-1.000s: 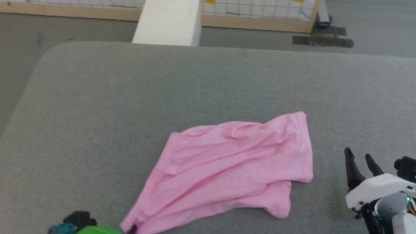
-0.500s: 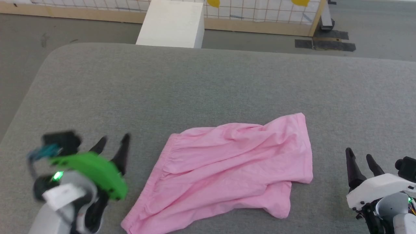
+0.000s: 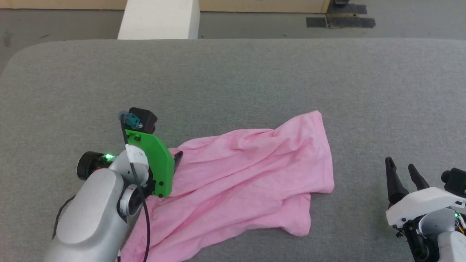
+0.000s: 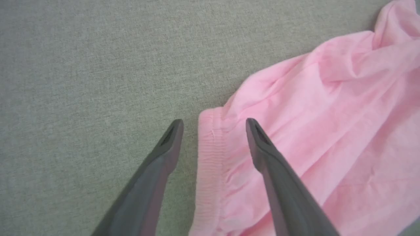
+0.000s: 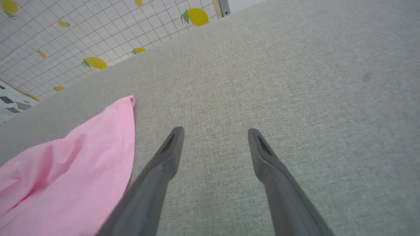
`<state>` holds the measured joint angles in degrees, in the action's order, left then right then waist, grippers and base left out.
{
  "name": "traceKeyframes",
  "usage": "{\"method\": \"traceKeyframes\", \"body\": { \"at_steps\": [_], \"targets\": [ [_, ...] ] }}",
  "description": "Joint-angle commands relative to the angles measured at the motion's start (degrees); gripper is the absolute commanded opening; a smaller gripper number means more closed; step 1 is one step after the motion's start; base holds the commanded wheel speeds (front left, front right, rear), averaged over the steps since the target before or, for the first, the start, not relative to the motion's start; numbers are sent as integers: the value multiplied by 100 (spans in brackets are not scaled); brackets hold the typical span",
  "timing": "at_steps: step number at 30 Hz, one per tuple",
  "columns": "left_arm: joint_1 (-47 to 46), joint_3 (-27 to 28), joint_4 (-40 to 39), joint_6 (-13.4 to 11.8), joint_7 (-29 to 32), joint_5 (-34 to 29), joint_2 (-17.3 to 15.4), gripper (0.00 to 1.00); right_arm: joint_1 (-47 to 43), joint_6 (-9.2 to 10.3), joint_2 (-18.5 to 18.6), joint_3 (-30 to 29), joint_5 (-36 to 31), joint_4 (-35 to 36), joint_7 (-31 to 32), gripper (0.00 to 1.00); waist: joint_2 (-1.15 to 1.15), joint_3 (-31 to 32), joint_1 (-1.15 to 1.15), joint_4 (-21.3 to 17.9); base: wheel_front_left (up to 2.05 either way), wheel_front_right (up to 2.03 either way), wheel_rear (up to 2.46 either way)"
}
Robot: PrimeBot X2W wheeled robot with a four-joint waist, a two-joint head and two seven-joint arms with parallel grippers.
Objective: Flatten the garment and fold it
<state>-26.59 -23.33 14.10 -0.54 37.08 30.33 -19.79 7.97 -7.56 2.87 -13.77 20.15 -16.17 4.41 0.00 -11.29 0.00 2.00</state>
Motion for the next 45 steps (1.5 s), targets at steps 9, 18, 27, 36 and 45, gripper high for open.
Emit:
{"method": "traceKeyframes", "body": {
  "at_steps": [9, 18, 27, 36, 45],
  "targets": [
    [-290, 33, 666, 112, -250, 106, 149, 0, 124, 8, 0, -2, 9, -44, -108, 100, 0, -179, 0, -153, 0, 0, 0],
    [-42, 330, 443, 73, -1103, 365, 397, 0, 220, 8, 0, 170, -93, 95, -14, 100, 0, -111, 0, -73, 0, 0, 0],
    [873, 701, -314, -276, -1814, 688, 647, 0, 1780, 8, 0, 1330, -1551, 371, 2448, 100, 0, -345, 0, 80, 0, 0, 0],
    [697, 568, -478, -206, -1861, 706, 786, 0, 2860, 8, 0, 1588, -2501, -901, 3286, 100, 0, -706, 0, 420, 0, 0, 0],
    [568, 458, -416, -123, -1931, 716, 872, 0, 3148, 8, 0, 1770, -2699, -1804, 3236, 100, 0, -875, 0, 507, 0, 0, 0]
  ]
}}
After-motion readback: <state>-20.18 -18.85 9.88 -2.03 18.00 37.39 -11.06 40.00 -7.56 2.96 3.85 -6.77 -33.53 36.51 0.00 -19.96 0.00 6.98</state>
